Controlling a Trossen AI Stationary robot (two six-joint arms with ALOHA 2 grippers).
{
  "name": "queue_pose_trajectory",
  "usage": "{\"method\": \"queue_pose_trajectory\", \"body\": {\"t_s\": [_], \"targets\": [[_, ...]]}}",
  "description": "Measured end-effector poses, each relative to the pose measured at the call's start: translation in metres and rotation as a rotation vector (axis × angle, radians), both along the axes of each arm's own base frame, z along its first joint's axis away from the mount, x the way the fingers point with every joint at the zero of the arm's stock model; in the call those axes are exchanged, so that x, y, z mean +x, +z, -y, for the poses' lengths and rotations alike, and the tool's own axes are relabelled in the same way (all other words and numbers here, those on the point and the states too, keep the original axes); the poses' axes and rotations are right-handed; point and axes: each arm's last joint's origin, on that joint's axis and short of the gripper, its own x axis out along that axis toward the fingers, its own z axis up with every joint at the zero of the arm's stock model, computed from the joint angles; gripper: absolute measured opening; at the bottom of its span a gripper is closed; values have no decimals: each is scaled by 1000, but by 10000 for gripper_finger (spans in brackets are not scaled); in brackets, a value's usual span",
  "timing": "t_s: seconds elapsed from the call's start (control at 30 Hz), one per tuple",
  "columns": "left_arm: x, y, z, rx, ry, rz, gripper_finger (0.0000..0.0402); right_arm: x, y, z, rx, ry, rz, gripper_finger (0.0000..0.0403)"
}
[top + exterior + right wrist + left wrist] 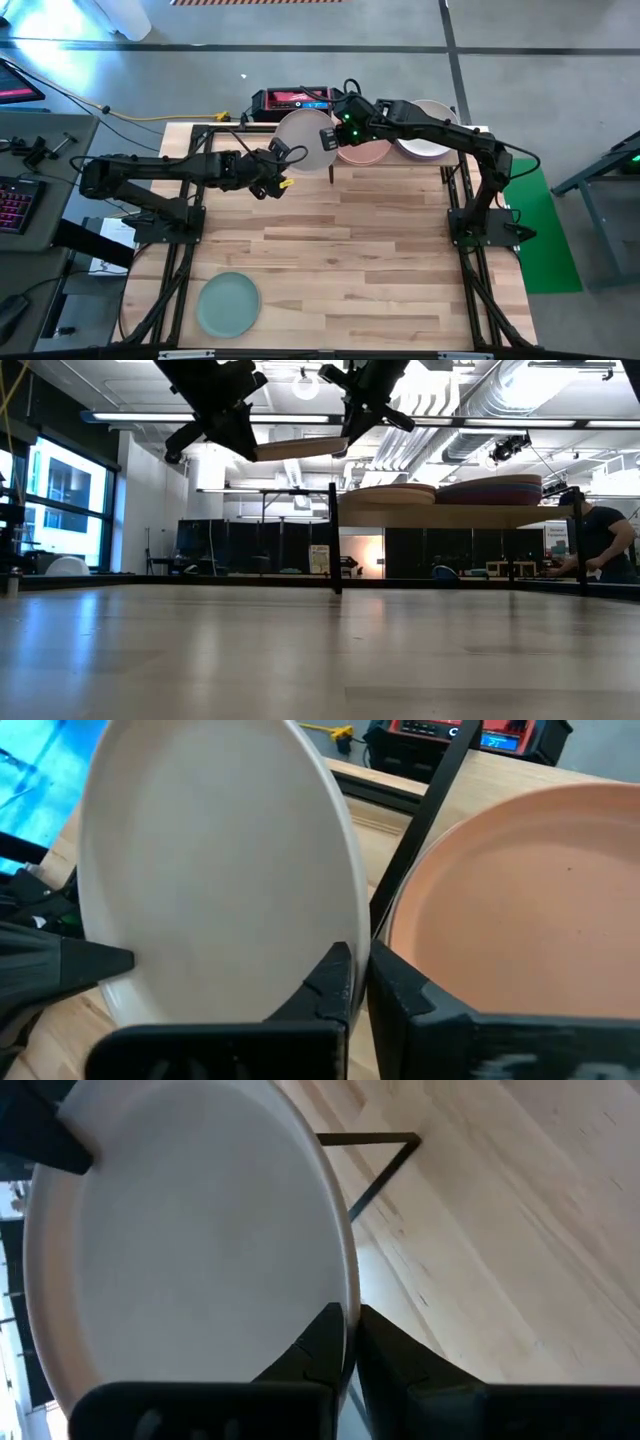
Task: Place and stack plates onto a shelf
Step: Stack the gray white plate on top of the orange plate on the shelf
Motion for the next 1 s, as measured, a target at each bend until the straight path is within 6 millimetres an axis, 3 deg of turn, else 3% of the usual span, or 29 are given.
{"method": "queue_pose_trajectory", "body": {"t_s": [0.3, 0.7, 1.0], "targets": [[0, 0, 0, -54, 44, 47, 23, -1, -1, 0, 10, -15, -9, 0], [0, 0, 0, -117, 119, 113, 86, -5, -1, 9, 2, -48, -14, 1], [-3, 16, -2, -85, 246, 295, 104, -10, -1, 21, 7, -78, -12, 1]]}}
